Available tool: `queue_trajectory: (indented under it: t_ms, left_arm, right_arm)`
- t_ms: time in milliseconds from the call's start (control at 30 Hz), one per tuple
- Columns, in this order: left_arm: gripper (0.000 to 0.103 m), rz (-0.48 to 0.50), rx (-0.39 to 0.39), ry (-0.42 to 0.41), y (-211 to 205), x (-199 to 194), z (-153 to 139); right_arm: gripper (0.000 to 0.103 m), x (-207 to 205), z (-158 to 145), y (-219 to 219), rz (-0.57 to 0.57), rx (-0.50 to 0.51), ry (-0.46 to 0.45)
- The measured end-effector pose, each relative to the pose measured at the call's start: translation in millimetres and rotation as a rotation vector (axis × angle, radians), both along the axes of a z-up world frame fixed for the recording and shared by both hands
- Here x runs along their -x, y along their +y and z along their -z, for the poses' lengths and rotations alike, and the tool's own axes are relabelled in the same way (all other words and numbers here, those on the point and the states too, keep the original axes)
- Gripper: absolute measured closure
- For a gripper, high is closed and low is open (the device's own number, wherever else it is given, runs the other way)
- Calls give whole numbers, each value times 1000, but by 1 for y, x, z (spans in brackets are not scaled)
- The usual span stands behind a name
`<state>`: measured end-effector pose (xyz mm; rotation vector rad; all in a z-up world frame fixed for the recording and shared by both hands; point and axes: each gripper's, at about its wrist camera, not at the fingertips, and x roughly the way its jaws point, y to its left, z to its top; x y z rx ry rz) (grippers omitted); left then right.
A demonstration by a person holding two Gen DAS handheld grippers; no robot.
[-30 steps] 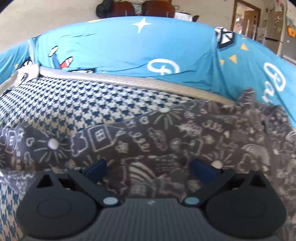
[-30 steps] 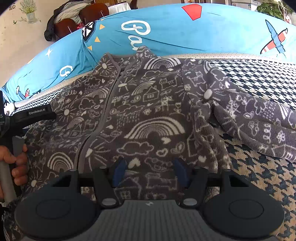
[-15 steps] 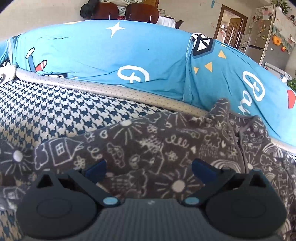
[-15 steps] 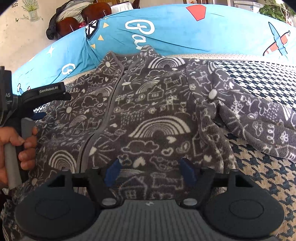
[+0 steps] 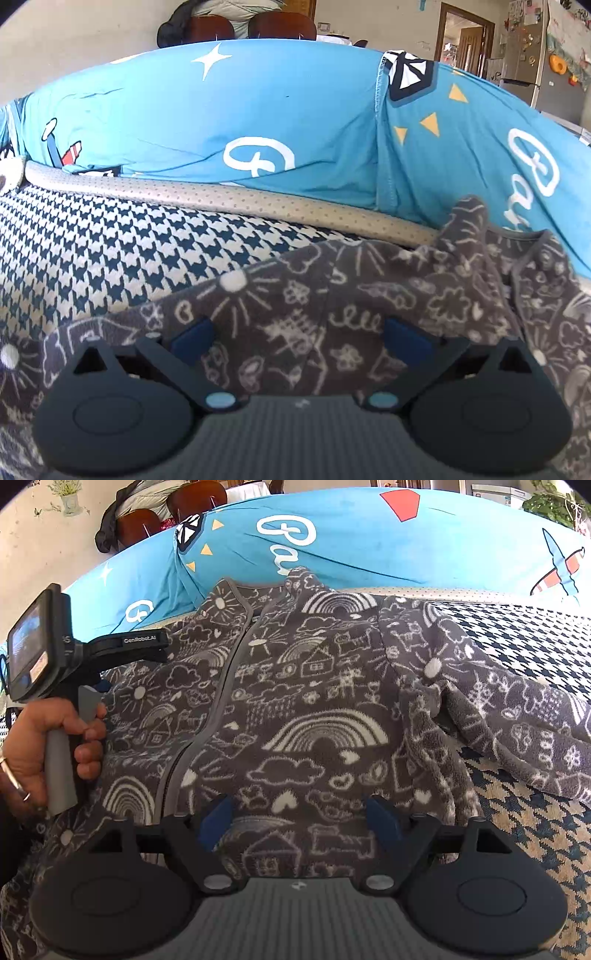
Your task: Fold clothes
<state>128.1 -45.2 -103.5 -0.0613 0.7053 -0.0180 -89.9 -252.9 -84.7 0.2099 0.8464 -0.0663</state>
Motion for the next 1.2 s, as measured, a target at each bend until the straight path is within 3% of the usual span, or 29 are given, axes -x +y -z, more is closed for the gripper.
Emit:
queue_trajectory:
  t_ms: [300, 700, 967, 1200]
  left_arm:
    - [0, -55, -26, -11, 5, -18, 2]
    - [0, 35, 84, 34, 13, 13, -19]
    - [0, 116, 76, 58, 15, 69, -31]
    - [0, 200, 66, 45, 19, 125, -39]
  right_arm:
    - [18, 1, 0, 2, -14, 7, -6]
    - [13, 5, -7, -8, 0, -50, -11]
    - [13, 16, -26, -20, 48, 53, -100]
    - [13, 26, -38, -49, 156, 69, -141]
